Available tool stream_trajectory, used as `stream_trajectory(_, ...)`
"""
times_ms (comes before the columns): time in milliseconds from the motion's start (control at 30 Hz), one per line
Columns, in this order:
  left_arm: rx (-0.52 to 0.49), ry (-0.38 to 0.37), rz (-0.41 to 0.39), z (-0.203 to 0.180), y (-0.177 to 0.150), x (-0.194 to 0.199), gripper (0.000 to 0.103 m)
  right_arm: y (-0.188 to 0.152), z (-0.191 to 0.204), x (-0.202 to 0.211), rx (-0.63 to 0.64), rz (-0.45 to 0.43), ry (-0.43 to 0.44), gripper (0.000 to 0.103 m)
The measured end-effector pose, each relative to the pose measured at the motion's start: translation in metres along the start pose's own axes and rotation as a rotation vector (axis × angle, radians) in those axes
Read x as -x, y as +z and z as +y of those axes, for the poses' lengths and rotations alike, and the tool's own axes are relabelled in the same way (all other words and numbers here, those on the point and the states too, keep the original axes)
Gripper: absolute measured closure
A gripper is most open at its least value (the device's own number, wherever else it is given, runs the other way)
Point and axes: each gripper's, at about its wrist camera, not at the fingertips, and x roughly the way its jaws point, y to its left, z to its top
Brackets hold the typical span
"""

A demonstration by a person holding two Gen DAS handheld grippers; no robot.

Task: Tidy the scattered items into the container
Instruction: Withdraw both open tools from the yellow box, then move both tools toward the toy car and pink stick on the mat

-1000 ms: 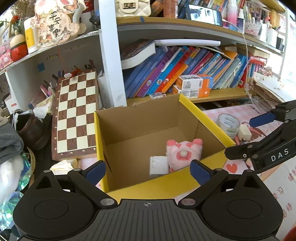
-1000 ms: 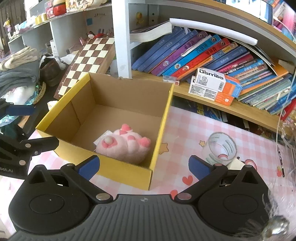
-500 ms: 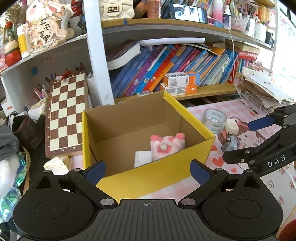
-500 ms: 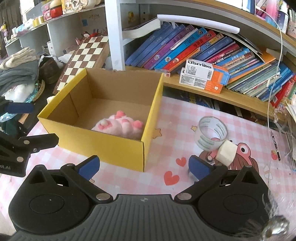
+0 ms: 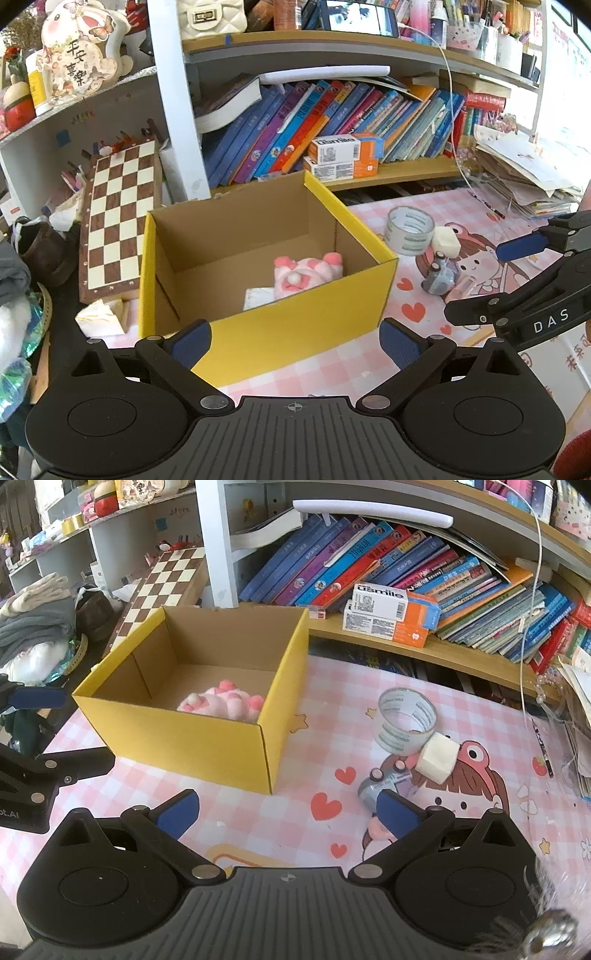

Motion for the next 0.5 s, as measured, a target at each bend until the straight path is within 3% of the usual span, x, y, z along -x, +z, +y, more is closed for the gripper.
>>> stream_trajectory(500,0.010,0.002,0.014,-0.043,0.001,-0.006,0.004,-0.020,-0.037,0.009,0.002,0.010,-0.002,0.000)
